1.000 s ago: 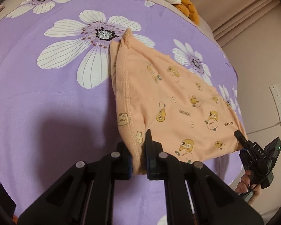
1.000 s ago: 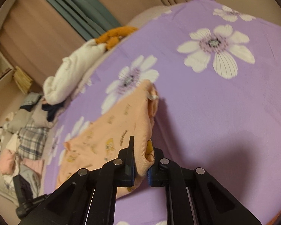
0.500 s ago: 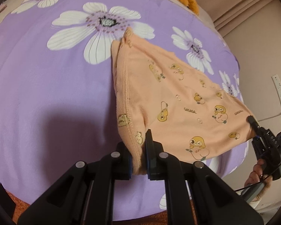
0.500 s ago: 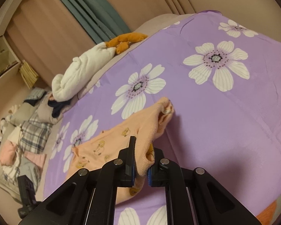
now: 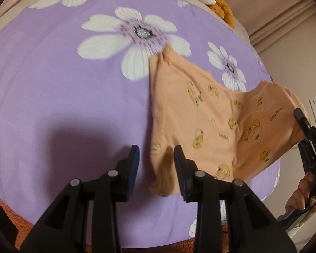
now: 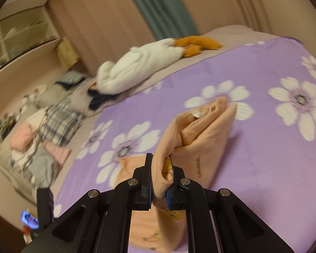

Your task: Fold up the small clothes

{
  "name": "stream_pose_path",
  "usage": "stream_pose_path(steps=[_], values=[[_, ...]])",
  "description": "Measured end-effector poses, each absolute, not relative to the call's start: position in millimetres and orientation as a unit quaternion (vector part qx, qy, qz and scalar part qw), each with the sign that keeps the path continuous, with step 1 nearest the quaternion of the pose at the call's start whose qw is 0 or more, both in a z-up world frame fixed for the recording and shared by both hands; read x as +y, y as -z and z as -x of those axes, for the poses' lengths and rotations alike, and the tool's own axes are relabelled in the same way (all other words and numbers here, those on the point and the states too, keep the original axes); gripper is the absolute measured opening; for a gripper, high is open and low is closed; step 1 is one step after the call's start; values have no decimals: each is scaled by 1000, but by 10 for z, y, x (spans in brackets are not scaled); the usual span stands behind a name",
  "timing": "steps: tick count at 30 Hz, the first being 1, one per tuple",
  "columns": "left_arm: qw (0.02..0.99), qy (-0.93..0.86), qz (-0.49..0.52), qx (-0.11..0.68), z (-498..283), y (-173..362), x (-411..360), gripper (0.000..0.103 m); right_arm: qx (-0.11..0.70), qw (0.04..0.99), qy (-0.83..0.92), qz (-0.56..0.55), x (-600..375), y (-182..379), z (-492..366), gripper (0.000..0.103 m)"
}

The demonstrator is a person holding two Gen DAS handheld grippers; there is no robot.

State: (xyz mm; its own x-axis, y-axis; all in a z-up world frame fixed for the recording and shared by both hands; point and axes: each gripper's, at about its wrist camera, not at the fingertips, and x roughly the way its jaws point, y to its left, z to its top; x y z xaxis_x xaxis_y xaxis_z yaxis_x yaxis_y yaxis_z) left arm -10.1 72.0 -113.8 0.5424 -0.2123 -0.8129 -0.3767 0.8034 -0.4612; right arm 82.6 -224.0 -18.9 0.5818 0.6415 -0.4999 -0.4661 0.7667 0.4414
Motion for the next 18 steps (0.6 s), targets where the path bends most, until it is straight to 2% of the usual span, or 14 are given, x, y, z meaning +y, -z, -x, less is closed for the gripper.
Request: stream_pose_path(steps=[6, 11, 18], values=[[831, -72, 317, 451, 195, 1003, 922, 37, 352, 853, -376, -81, -1623, 316, -688, 11], [830, -74, 317, 452, 237, 1003, 970, 37, 400, 816, -416, -41, -1128, 624, -620, 11], [830, -71, 315, 456, 276, 1025, 988, 37, 425, 803, -417, -3, -942, 782, -526, 11]])
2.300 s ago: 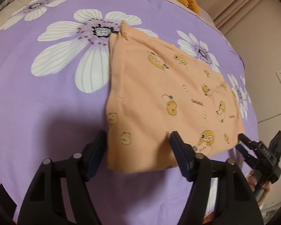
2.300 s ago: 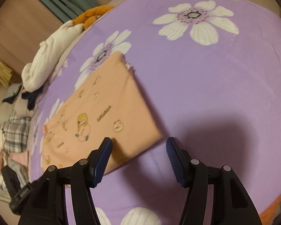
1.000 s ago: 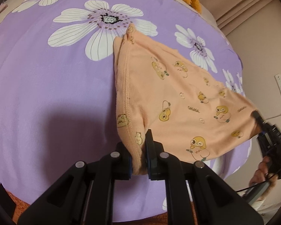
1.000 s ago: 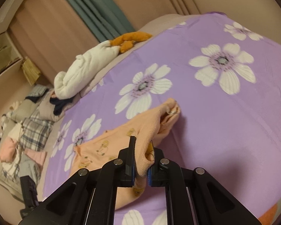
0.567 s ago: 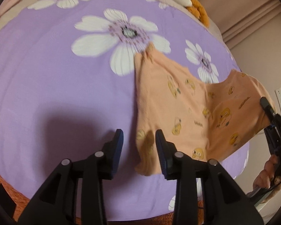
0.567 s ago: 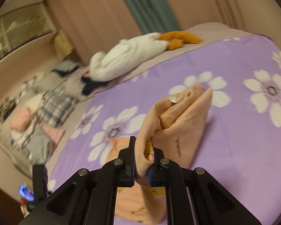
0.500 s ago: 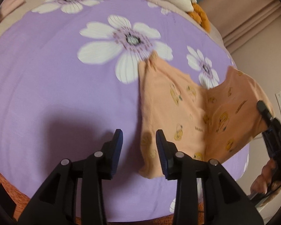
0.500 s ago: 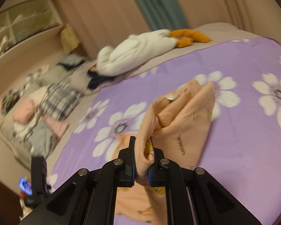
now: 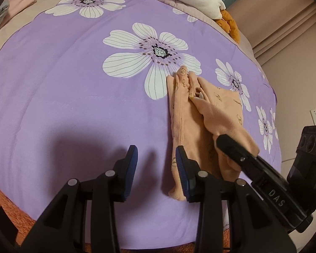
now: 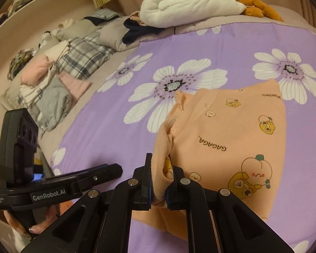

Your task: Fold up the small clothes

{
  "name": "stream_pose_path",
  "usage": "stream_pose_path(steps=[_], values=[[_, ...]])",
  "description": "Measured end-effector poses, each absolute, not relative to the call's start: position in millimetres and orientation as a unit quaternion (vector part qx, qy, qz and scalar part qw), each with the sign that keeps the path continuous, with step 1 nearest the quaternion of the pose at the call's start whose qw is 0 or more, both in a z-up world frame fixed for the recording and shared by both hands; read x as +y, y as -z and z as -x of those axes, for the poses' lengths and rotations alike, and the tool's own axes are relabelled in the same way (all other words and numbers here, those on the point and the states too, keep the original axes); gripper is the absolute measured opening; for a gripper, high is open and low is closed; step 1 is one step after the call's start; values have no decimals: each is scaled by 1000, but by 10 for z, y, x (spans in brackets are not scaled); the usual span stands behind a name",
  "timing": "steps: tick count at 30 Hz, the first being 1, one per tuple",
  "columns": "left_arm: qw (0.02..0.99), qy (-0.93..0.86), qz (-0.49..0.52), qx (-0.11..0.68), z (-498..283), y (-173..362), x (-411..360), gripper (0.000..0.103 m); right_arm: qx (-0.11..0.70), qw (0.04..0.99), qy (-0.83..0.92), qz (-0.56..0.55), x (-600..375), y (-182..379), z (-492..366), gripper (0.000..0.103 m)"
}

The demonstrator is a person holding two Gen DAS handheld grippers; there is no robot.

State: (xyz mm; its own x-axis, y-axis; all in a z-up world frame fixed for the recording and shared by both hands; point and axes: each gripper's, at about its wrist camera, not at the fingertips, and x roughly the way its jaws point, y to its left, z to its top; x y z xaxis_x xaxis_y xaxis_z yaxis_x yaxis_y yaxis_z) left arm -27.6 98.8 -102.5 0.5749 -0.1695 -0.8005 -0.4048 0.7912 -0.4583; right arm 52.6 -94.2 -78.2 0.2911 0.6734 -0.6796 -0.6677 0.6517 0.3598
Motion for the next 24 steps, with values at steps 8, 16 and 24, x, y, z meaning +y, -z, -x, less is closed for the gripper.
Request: stream_pose_path(steps=[8, 16, 24], values=[[832, -79, 319, 448, 300, 993, 1079, 37, 426, 797, -429, 7, -861, 727, -441, 11], [831, -82, 317, 449, 318, 993, 1120, 37, 468, 774, -426, 30, -750, 1065, -370, 11], [835, -67, 305, 452, 222, 980, 1054, 51, 481, 767, -424, 25, -803, 1115, -384, 11]])
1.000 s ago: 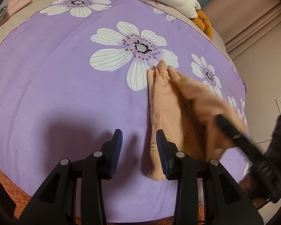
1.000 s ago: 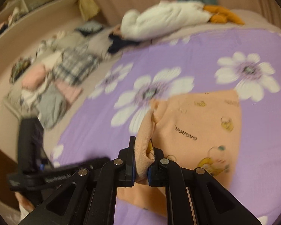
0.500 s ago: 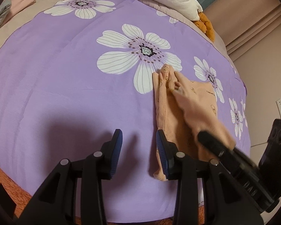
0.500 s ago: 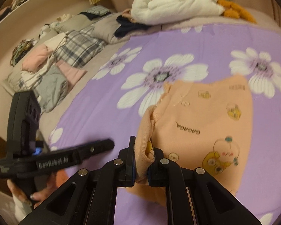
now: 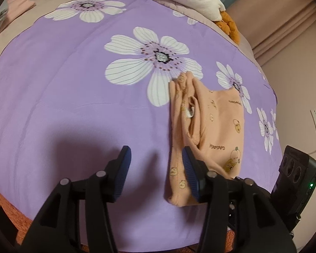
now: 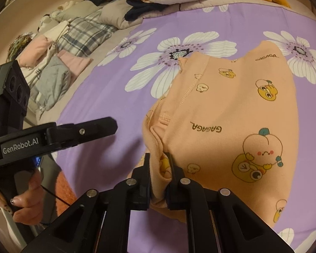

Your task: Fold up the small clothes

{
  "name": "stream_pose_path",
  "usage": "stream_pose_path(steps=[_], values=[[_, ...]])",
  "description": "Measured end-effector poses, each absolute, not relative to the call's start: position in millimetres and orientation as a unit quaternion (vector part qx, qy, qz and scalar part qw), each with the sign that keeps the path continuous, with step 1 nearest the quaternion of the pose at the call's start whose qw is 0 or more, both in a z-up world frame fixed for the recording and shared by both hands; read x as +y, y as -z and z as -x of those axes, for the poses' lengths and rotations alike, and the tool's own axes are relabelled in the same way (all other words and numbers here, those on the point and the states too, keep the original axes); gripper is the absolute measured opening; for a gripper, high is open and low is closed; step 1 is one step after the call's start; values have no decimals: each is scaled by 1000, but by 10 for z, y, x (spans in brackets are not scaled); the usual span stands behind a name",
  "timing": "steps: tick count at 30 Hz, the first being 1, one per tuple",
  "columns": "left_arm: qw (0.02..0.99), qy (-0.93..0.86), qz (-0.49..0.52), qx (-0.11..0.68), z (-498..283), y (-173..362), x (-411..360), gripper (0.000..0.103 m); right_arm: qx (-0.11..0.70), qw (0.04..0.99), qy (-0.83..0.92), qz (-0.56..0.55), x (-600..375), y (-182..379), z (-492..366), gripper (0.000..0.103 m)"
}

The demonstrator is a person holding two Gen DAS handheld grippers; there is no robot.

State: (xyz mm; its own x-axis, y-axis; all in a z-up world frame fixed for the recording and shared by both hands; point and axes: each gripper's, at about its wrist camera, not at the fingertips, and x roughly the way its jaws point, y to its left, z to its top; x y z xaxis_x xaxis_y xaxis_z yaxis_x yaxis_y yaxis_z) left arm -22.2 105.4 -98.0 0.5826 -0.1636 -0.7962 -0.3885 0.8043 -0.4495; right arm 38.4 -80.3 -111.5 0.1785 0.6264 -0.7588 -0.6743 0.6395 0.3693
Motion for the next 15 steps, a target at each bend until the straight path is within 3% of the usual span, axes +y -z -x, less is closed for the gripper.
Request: stream_pose_path(steps=[5, 7, 11, 15], values=[[843, -46, 296, 447, 72, 886, 1006, 54, 489, 761, -427, 25, -931, 1081, -331, 15], [845, -30, 298, 443, 2, 844, 983, 58, 489, 761, -425, 23, -1020, 1062, -309, 22], [846, 4, 288, 448, -183, 803, 880, 60, 485, 767, -420, 18, -1246, 991, -253, 50], [842, 17, 282, 460, -335, 854, 796, 61, 475, 790, -388, 21, -1473, 924, -265, 53]])
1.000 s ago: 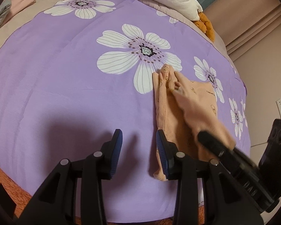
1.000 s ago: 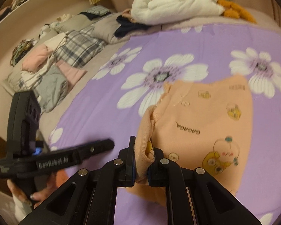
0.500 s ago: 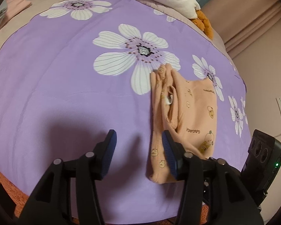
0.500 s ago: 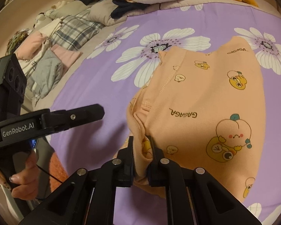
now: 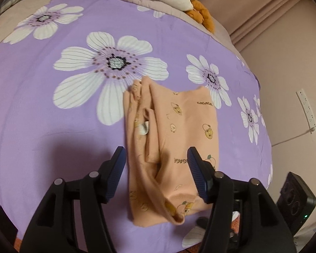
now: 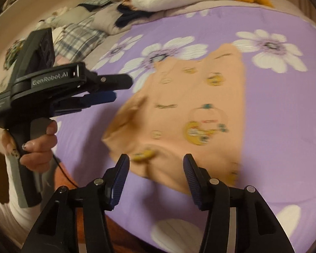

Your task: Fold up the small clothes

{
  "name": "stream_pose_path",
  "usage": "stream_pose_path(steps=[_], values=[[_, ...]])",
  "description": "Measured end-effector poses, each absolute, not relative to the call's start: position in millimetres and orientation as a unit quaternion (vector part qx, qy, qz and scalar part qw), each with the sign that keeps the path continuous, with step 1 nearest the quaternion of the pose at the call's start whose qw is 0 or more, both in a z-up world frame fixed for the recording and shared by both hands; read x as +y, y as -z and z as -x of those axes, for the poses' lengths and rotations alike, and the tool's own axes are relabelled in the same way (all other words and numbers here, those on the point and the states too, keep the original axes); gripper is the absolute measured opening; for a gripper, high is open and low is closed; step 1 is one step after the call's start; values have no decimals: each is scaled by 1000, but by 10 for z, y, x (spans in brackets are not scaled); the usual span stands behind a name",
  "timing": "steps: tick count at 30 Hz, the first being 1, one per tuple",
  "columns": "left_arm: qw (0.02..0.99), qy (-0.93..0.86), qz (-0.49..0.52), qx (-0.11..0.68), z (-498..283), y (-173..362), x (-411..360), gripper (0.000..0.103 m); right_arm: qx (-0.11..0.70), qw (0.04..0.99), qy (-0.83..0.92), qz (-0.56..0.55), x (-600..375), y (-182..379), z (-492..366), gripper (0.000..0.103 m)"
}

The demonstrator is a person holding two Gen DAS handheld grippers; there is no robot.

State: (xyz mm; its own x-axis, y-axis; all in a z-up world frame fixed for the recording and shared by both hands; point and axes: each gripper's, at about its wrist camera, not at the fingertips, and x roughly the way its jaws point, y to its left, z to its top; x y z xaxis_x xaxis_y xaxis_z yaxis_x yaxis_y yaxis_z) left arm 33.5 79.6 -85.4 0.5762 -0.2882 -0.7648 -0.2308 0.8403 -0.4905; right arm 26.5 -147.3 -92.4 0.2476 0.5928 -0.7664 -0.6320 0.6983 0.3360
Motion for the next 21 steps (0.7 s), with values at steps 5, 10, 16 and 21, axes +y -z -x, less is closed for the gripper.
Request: stream_pose_path(steps=[5, 10, 16, 21], values=[[835, 25, 256, 487, -474, 1025, 662, 64, 484, 810, -331, -12, -1696, 969, -511, 53], [824, 29, 245, 510, -531, 1237, 623, 66, 493, 818, -292, -39, -1752, 1058, -808, 56], [815, 52, 257, 516, -560, 1391, 622, 73, 507, 811, -283, -68, -1754, 1160, -1070, 63], [812, 72, 268, 514, -656, 1441, 618, 73, 518, 795, -302, -96, -1665, 1218, -1183, 63]])
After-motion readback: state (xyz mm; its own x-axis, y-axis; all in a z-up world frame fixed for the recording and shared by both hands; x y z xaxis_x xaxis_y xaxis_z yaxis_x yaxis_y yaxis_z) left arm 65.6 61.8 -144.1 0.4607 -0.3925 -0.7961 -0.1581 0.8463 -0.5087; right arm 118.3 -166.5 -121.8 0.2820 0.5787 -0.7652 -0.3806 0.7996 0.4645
